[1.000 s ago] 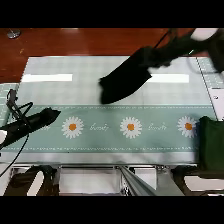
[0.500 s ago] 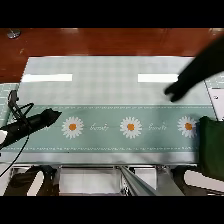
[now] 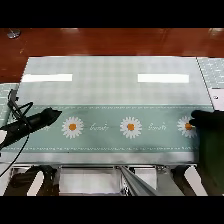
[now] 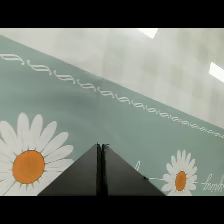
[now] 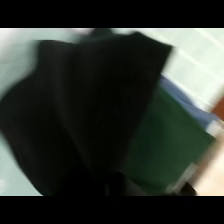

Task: Fold the shirts.

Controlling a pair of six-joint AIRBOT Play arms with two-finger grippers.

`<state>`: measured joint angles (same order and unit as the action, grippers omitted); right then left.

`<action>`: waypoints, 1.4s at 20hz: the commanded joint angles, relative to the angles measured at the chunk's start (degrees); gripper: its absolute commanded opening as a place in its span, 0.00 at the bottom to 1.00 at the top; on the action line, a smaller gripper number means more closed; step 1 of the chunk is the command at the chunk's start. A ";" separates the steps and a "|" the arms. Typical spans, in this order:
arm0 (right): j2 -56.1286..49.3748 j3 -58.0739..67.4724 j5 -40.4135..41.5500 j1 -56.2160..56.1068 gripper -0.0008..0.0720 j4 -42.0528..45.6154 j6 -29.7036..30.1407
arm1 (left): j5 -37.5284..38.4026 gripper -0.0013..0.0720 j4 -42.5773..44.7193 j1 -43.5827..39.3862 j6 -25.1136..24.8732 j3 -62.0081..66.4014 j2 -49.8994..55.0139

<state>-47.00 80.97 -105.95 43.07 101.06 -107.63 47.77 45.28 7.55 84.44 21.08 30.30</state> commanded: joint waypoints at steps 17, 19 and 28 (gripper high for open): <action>-23.52 -3.91 48.89 -47.93 0.05 -28.13 19.04 | 6.95 0.06 13.38 -16.46 -3.43 57.31 40.94; -30.71 -3.91 45.42 -55.89 0.05 -14.73 15.43 | 10.56 0.06 26.47 -19.87 5.11 54.62 43.67; -39.43 -3.89 40.50 -58.18 0.05 -11.80 7.30 | 10.78 0.07 30.23 -19.85 7.80 50.56 46.16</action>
<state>-85.19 76.99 -64.90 -14.15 88.95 -98.67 58.46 73.73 -12.14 91.33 71.81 76.01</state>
